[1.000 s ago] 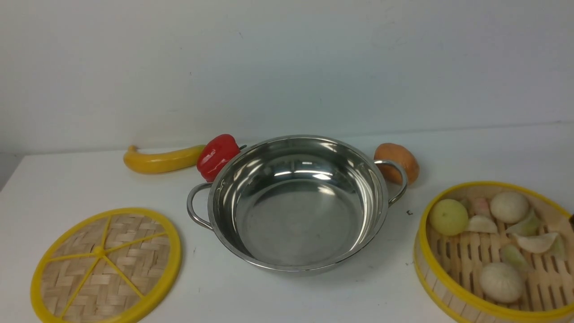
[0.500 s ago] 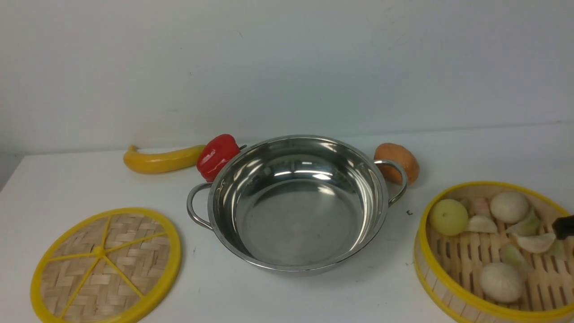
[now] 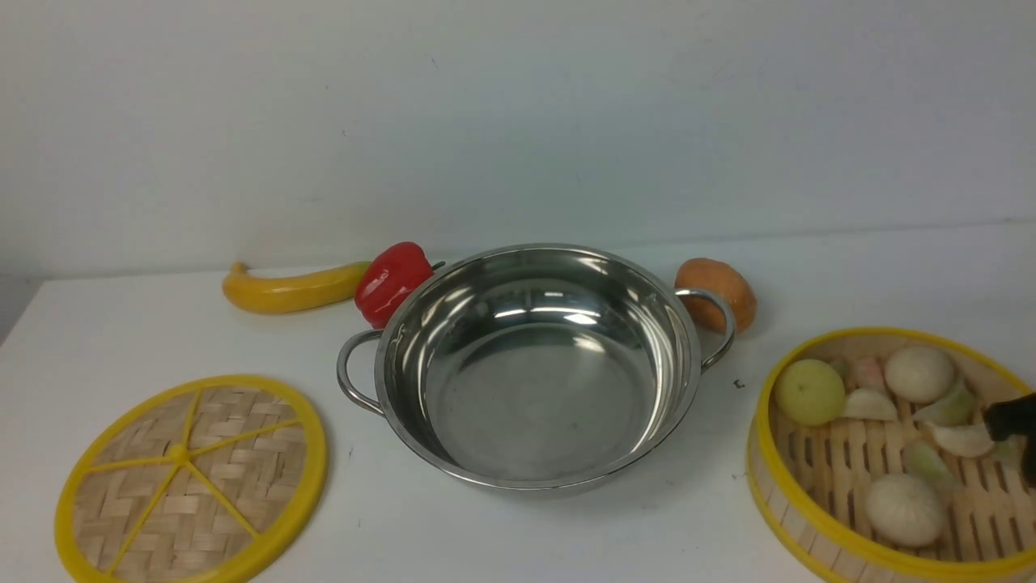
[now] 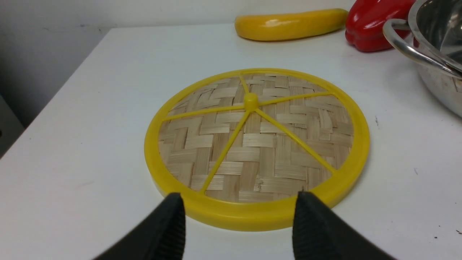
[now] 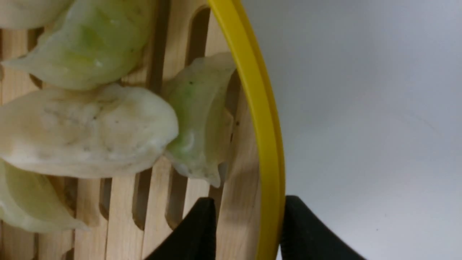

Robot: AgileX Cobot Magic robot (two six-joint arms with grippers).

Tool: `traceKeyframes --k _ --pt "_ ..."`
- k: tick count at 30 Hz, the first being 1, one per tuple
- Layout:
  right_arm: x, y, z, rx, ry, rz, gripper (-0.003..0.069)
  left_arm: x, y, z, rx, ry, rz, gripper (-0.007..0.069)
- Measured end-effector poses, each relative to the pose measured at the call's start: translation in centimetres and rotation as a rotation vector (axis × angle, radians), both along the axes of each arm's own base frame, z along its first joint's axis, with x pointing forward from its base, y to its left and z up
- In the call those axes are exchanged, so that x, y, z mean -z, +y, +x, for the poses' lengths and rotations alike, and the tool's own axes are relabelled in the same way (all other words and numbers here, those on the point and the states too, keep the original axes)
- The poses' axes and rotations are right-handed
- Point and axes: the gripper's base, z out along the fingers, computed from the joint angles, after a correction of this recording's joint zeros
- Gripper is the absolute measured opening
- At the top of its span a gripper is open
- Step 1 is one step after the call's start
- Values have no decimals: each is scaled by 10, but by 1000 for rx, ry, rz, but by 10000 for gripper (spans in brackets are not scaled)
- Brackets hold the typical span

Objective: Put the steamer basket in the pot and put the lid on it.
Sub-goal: Use the right arm to lift the steamer closest to it

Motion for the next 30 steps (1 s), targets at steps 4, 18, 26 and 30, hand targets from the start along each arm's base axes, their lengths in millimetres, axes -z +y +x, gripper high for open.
traceKeyframes --k 4,18,26,30 --pt "0 -1 0 3 2 -11 239 0 0 0 0 0 0 379" --pt "0 -3 0 11 3 -28 239 0 0 0 0 0 0 379" --pt "0 -3 0 11 2 -27 239 0 0 0 0 0 0 379" --pt "0 -3 1 12 -9 -27 239 0 0 0 0 0 0 379"
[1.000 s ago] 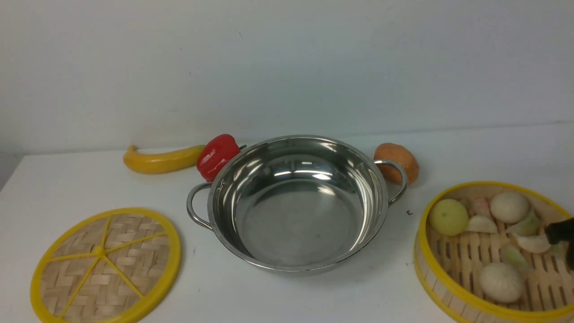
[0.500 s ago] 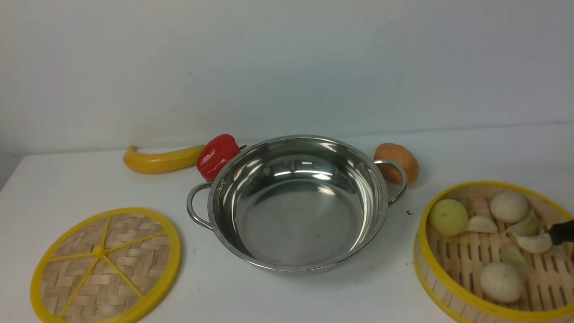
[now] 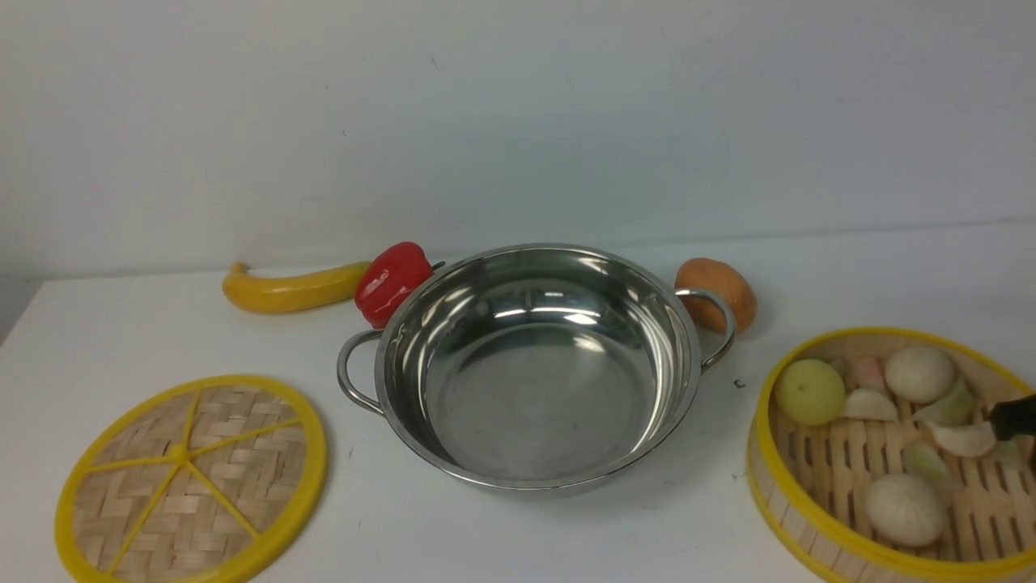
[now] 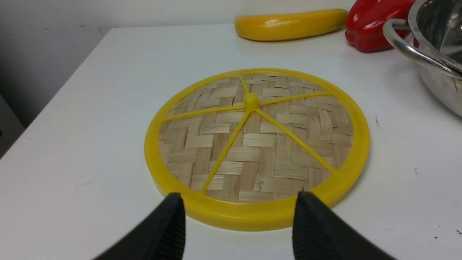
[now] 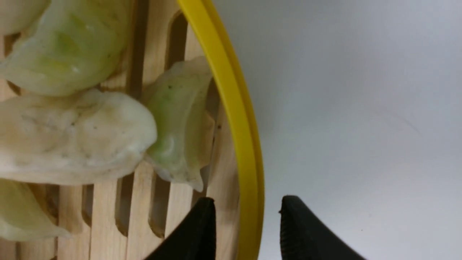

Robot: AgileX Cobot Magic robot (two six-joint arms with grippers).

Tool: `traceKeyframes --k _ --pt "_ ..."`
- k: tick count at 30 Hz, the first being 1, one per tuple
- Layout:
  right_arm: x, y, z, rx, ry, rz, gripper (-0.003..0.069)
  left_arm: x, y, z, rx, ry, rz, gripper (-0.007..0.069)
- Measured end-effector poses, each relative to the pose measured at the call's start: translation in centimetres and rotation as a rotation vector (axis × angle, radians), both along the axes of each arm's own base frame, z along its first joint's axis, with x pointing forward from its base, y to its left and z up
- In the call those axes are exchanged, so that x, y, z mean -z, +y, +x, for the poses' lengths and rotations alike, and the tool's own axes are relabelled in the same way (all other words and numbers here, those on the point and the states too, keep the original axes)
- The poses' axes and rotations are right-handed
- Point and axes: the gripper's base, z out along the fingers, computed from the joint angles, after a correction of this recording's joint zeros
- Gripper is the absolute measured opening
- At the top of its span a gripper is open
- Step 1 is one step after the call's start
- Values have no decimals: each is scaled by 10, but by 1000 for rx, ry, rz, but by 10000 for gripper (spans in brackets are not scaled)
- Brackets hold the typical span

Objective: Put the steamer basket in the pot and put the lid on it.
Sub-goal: Use the right arm to lift the steamer closest to it

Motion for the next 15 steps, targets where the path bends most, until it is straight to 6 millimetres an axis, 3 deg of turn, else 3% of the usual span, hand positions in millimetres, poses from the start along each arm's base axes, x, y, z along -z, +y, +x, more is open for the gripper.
traceKeyframes --k 15 --pt "0 1 1 6 -8 8 239 0 0 0 0 0 0 379"
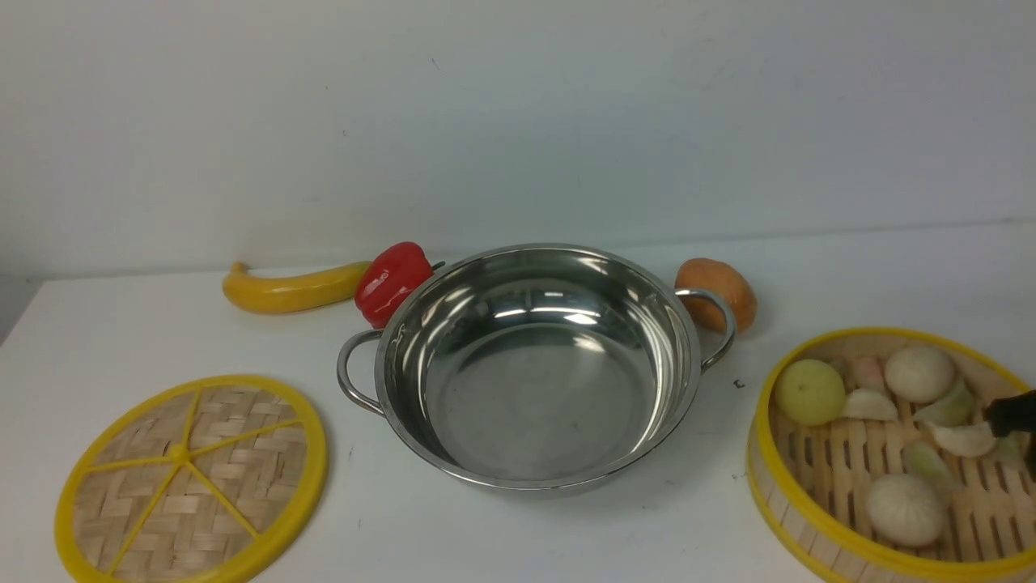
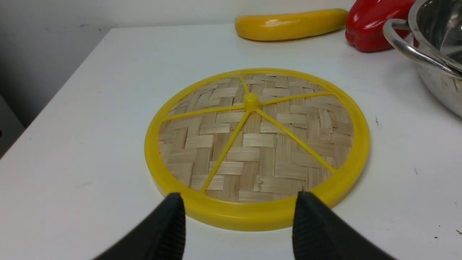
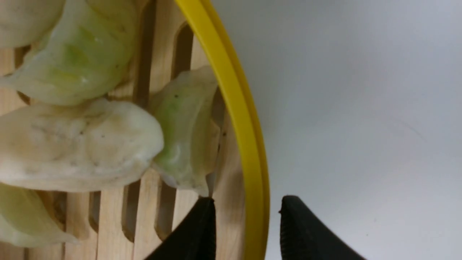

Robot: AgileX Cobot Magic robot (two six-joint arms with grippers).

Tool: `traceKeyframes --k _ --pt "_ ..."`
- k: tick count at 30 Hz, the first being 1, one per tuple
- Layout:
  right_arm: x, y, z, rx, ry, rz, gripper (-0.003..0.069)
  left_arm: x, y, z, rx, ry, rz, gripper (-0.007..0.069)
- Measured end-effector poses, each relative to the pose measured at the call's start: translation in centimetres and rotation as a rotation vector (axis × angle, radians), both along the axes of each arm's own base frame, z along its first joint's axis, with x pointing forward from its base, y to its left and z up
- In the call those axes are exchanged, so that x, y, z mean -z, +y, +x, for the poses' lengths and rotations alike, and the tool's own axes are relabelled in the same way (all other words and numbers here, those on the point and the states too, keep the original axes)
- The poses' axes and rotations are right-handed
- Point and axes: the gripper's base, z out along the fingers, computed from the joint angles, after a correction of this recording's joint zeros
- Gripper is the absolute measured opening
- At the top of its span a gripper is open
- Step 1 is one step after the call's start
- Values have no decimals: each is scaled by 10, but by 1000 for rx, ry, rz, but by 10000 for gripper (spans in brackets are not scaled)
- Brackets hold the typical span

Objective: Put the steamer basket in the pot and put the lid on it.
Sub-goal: Use the right arm to lift the steamer closest to it

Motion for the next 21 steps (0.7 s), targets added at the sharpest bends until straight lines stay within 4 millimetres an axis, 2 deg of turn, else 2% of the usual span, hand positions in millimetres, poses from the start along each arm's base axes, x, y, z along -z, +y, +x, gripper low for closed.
traceKeyframes --k 11,21 --pt "0 0 0 0 -1 0 232 0 0 0 0 0 0 379" --pt "0 0 -1 2 6 3 106 0 0 0 0 0 0 379"
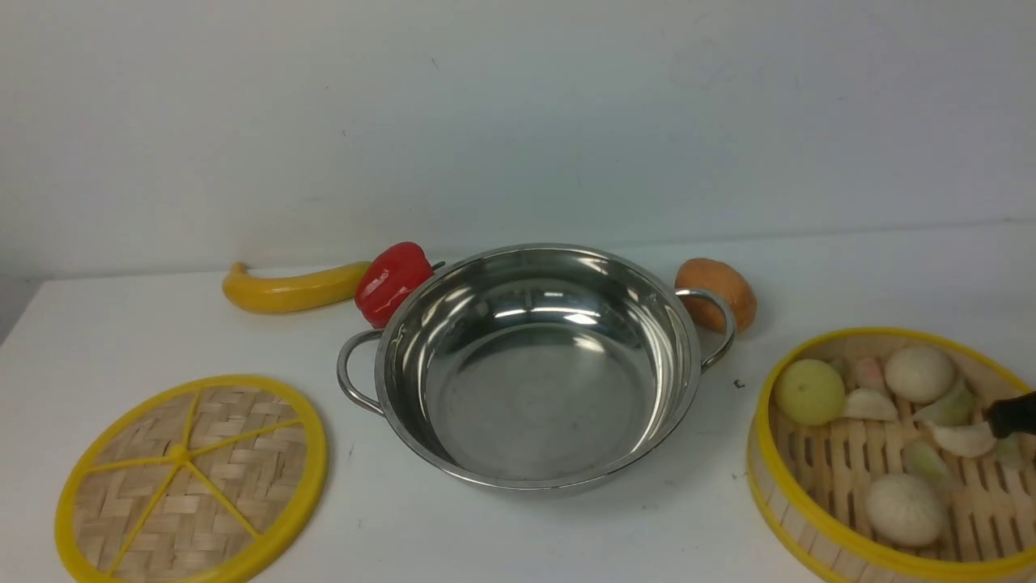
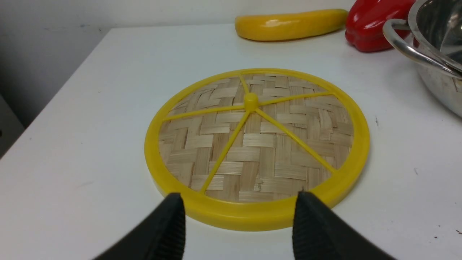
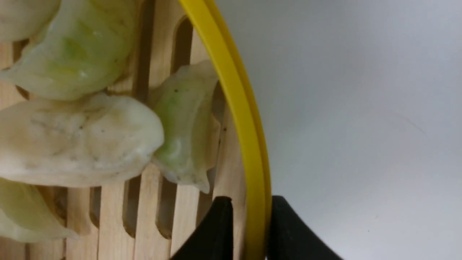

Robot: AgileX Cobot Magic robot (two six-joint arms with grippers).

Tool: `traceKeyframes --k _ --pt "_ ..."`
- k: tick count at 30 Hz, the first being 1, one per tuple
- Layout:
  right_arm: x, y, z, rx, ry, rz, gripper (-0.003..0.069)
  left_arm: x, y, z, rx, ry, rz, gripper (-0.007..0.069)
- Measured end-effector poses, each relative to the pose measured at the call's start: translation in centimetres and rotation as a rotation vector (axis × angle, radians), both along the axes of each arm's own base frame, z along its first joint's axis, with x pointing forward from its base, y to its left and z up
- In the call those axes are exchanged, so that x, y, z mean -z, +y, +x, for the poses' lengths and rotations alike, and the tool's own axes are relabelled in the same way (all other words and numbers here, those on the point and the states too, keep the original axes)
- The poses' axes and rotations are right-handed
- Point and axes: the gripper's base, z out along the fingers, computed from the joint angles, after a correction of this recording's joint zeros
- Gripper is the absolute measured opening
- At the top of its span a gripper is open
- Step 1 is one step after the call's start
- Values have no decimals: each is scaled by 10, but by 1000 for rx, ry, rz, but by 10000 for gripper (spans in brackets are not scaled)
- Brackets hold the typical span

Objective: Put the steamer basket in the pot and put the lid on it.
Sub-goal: Use the right arm to lift the steamer closest to it

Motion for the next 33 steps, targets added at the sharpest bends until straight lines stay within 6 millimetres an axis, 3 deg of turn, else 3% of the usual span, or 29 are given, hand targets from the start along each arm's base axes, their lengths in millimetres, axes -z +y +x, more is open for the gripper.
traceKeyframes --k 7,20,25,33 --pt "0 0 0 -5 -2 -1 36 0 0 0 0 0 0 379" --pt "-6 -1 5 -23 16 -6 32 0 0 0 0 0 0 379" --pt "-26 -3 15 -38 31 -14 36 0 0 0 0 0 0 379" --pt "-72 -2 35 -79 20 17 49 0 0 0 0 0 0 379"
